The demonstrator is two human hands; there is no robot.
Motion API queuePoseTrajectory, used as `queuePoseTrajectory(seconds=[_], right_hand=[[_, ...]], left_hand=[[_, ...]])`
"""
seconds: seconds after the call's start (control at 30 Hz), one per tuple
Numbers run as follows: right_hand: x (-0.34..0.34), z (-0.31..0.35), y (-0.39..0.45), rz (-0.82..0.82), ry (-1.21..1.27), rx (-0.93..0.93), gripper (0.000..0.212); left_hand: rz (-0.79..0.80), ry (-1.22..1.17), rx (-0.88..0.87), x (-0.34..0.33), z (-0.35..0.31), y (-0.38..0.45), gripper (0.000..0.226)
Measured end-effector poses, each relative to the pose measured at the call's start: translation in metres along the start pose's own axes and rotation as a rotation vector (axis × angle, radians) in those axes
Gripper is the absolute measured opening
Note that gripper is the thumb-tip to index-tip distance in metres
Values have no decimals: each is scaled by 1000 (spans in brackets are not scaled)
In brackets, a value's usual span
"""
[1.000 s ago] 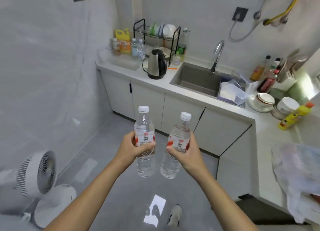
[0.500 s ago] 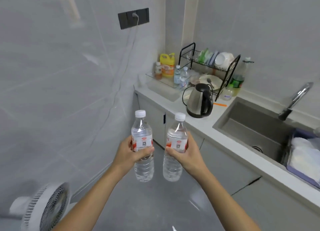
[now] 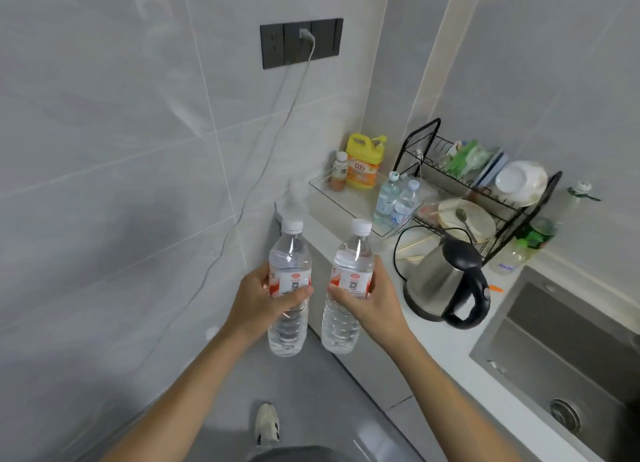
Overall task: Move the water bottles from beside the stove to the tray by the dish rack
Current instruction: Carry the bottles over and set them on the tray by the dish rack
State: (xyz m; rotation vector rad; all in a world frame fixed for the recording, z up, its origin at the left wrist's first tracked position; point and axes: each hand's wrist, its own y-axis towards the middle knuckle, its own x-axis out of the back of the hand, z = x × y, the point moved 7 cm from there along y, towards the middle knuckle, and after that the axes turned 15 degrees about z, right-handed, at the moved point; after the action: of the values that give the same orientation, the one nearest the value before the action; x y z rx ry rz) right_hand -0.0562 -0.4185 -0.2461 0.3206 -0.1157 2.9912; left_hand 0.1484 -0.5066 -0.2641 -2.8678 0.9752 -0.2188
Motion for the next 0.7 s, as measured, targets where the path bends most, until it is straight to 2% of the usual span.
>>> queuePoseTrajectory(seconds=[0.2,0.4,0.6,0.7], right_hand=[[34,5,107,-109,-9,-39,47],[81,-3,179,-207,-22,-41,49],[142,-31,242,-328,-124,-37,60],[170,-46,267,-391,-163,-56,58]], left_hand=[[79,38,19,31,-23,132,29],[124,181,-57,28,-51,238,36],[73,364,-102,9,-67,340,48],[50,433,-100,-4,-76,382,51]])
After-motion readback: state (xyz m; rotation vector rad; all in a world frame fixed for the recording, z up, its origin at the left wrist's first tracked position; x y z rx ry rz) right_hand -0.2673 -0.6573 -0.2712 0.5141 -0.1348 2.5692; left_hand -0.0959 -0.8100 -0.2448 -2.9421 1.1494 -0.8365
